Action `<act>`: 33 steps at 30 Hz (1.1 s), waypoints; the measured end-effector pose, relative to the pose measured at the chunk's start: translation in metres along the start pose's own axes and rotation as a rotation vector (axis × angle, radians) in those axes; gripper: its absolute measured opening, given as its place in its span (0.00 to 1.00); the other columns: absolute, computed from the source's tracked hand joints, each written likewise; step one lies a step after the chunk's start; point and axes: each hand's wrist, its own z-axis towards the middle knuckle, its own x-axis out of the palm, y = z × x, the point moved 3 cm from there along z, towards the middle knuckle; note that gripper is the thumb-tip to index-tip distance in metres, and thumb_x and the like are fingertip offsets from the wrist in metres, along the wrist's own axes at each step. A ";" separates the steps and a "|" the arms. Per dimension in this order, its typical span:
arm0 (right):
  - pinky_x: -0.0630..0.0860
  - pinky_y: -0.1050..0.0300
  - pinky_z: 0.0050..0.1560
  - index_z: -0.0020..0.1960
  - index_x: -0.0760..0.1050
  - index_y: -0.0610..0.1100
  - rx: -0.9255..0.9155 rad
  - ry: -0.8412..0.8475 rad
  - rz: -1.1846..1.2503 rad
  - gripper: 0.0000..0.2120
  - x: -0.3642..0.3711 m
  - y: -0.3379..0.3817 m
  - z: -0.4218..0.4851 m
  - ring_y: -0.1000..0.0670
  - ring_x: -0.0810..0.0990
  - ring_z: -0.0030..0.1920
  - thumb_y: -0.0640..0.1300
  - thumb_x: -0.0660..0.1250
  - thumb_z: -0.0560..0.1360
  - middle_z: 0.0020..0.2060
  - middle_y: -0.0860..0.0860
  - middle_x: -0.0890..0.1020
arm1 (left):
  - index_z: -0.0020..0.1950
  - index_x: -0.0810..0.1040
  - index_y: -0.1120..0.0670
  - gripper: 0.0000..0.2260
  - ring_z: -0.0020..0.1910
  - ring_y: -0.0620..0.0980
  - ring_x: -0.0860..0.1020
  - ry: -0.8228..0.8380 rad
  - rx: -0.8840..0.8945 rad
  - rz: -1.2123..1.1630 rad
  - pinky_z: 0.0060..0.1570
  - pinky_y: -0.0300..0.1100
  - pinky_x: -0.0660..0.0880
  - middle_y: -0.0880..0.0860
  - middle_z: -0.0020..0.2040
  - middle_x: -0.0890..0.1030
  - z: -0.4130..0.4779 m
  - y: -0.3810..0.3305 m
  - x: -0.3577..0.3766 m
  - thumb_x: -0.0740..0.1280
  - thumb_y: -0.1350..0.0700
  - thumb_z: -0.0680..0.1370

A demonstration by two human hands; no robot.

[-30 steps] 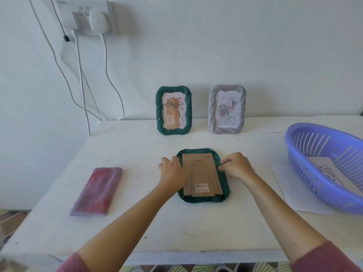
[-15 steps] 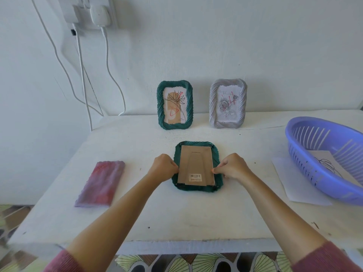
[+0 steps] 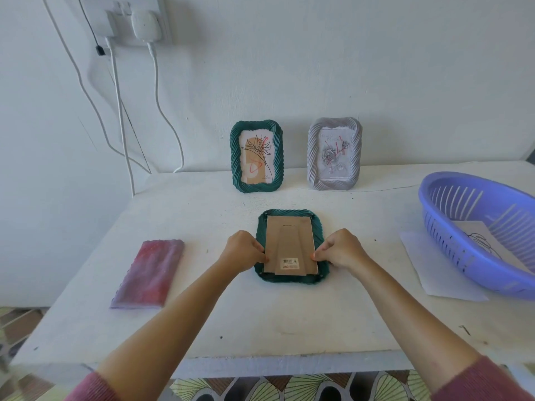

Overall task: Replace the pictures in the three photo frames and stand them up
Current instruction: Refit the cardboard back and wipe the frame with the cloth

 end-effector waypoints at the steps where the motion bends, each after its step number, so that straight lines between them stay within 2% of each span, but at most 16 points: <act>1: 0.68 0.61 0.34 0.42 0.82 0.36 -0.011 -0.006 -0.012 0.07 0.000 0.000 0.000 0.52 0.75 0.36 0.39 0.75 0.66 0.35 0.48 0.79 | 0.47 0.82 0.59 0.07 0.41 0.47 0.70 -0.027 0.057 0.071 0.37 0.32 0.67 0.50 0.42 0.72 -0.001 -0.001 -0.001 0.72 0.60 0.71; 3: 0.68 0.60 0.41 0.44 0.81 0.38 -0.060 -0.056 -0.076 0.09 -0.001 0.000 -0.002 0.50 0.75 0.41 0.41 0.75 0.66 0.36 0.50 0.77 | 0.51 0.82 0.56 0.10 0.48 0.46 0.69 -0.065 0.189 0.168 0.44 0.35 0.67 0.51 0.50 0.72 -0.002 -0.005 -0.005 0.72 0.57 0.71; 5: 0.67 0.60 0.41 0.43 0.81 0.42 -0.157 -0.086 -0.121 0.07 -0.006 0.002 -0.006 0.53 0.73 0.39 0.41 0.75 0.66 0.38 0.52 0.75 | 0.51 0.82 0.56 0.09 0.48 0.45 0.71 0.014 0.314 0.194 0.45 0.36 0.68 0.53 0.53 0.77 -0.005 -0.009 -0.008 0.72 0.56 0.72; 7: 0.66 0.64 0.37 0.38 0.80 0.46 -0.267 0.009 -0.158 0.04 -0.009 0.006 -0.011 0.59 0.71 0.34 0.39 0.73 0.66 0.37 0.55 0.75 | 0.51 0.83 0.56 0.10 0.47 0.46 0.73 0.154 0.367 0.223 0.47 0.37 0.71 0.52 0.53 0.79 -0.007 -0.008 -0.009 0.73 0.55 0.71; 9: 0.66 0.65 0.37 0.40 0.82 0.45 -0.321 0.160 -0.224 0.04 -0.009 0.007 -0.014 0.59 0.70 0.34 0.40 0.74 0.66 0.37 0.56 0.75 | 0.51 0.83 0.54 0.11 0.49 0.47 0.74 0.255 0.387 0.271 0.52 0.40 0.73 0.50 0.54 0.79 -0.006 -0.003 -0.011 0.74 0.54 0.70; 12: 0.70 0.58 0.44 0.46 0.82 0.44 -0.332 0.249 -0.315 0.10 -0.010 0.004 -0.014 0.54 0.73 0.39 0.43 0.76 0.65 0.43 0.52 0.77 | 0.53 0.82 0.54 0.14 0.52 0.48 0.76 0.312 0.410 0.312 0.57 0.41 0.74 0.49 0.56 0.79 -0.005 0.002 -0.013 0.75 0.54 0.69; 17: 0.73 0.53 0.50 0.47 0.82 0.43 -0.374 0.270 -0.382 0.11 -0.010 0.006 -0.016 0.50 0.75 0.45 0.44 0.75 0.66 0.46 0.50 0.77 | 0.52 0.83 0.57 0.13 0.52 0.48 0.76 0.293 0.459 0.314 0.55 0.39 0.74 0.50 0.55 0.79 -0.004 0.001 -0.012 0.75 0.55 0.69; 21: 0.73 0.54 0.47 0.47 0.80 0.42 -0.409 0.253 -0.496 0.10 -0.007 0.011 -0.022 0.49 0.77 0.49 0.45 0.72 0.68 0.48 0.51 0.77 | 0.49 0.84 0.57 0.11 0.47 0.43 0.75 0.268 0.486 0.318 0.52 0.36 0.74 0.49 0.54 0.79 -0.005 0.003 -0.012 0.75 0.55 0.69; 24: 0.68 0.59 0.35 0.44 0.74 0.41 -0.427 0.234 -0.552 0.09 -0.004 0.012 -0.025 0.53 0.75 0.40 0.43 0.70 0.67 0.46 0.50 0.79 | 0.48 0.84 0.56 0.10 0.42 0.39 0.73 0.236 0.499 0.314 0.49 0.33 0.73 0.48 0.52 0.80 -0.006 0.004 -0.011 0.74 0.54 0.69; 26: 0.64 0.61 0.31 0.41 0.71 0.42 -0.446 0.232 -0.564 0.08 -0.002 0.012 -0.025 0.57 0.71 0.35 0.43 0.69 0.66 0.44 0.50 0.79 | 0.48 0.84 0.57 0.10 0.40 0.37 0.73 0.216 0.509 0.301 0.46 0.30 0.72 0.47 0.48 0.79 -0.008 0.004 -0.011 0.74 0.55 0.69; 28: 0.64 0.60 0.32 0.40 0.72 0.40 -0.461 0.227 -0.559 0.08 -0.001 0.011 -0.024 0.54 0.71 0.35 0.43 0.69 0.66 0.42 0.49 0.79 | 0.47 0.84 0.57 0.10 0.39 0.37 0.73 0.196 0.520 0.296 0.44 0.28 0.71 0.46 0.45 0.78 -0.009 0.005 -0.011 0.74 0.55 0.69; 31: 0.65 0.59 0.34 0.37 0.73 0.38 -0.485 0.224 -0.552 0.07 0.001 0.009 -0.025 0.51 0.72 0.36 0.42 0.68 0.66 0.40 0.48 0.77 | 0.47 0.85 0.57 0.09 0.40 0.40 0.74 0.168 0.537 0.286 0.48 0.36 0.75 0.48 0.46 0.80 -0.010 0.007 -0.010 0.74 0.56 0.68; 33: 0.66 0.58 0.35 0.36 0.73 0.37 -0.492 0.218 -0.543 0.08 0.001 0.008 -0.025 0.51 0.72 0.36 0.42 0.68 0.66 0.40 0.47 0.76 | 0.47 0.85 0.56 0.09 0.40 0.41 0.74 0.158 0.544 0.282 0.48 0.38 0.76 0.49 0.47 0.81 -0.011 0.008 -0.009 0.74 0.56 0.68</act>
